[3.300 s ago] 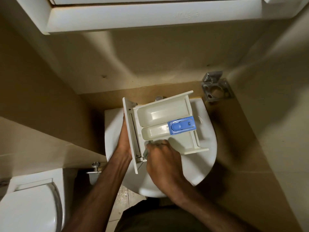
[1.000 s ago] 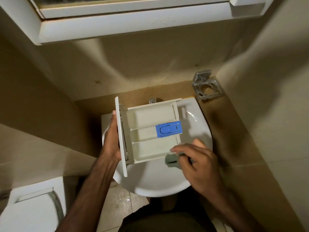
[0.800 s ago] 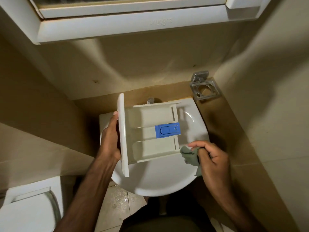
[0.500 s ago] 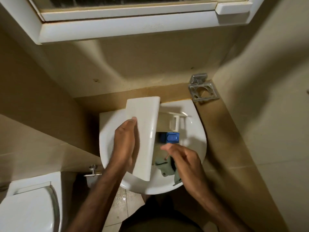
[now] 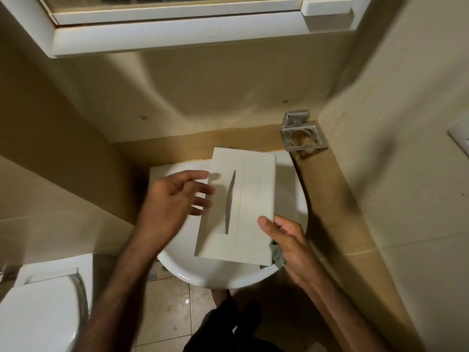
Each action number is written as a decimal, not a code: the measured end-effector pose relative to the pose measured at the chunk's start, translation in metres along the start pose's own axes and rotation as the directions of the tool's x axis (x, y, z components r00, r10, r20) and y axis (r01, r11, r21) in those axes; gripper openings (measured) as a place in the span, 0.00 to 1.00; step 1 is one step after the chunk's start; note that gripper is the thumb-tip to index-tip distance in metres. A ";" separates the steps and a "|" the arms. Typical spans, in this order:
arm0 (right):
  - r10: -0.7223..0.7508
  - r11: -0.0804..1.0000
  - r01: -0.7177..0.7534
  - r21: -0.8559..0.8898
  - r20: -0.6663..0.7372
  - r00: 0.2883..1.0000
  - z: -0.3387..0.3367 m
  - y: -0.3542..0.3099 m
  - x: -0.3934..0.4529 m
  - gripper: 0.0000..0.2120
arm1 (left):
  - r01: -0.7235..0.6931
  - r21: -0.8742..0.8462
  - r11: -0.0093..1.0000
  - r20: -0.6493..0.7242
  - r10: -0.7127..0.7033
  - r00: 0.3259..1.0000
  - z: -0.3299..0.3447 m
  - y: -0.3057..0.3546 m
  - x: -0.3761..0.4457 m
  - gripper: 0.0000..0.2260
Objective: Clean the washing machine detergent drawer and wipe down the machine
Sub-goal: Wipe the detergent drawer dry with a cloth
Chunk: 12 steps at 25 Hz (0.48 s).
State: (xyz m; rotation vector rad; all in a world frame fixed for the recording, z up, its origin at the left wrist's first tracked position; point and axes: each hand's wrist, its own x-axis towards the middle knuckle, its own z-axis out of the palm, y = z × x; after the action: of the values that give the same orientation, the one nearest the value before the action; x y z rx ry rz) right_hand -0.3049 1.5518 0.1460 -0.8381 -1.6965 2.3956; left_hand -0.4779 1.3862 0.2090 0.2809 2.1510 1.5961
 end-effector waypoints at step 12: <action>-0.009 0.998 0.023 -0.061 0.223 0.975 -0.024 -0.039 0.010 0.13 | -0.172 0.175 0.969 0.483 0.068 0.873 0.010 -0.083 0.010 0.39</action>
State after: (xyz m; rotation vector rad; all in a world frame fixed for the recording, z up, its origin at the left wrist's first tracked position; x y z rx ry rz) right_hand -0.3113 1.5906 0.1711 -0.5785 -1.8571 2.5188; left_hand -0.4739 1.3736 0.1258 0.8035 1.9363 1.1919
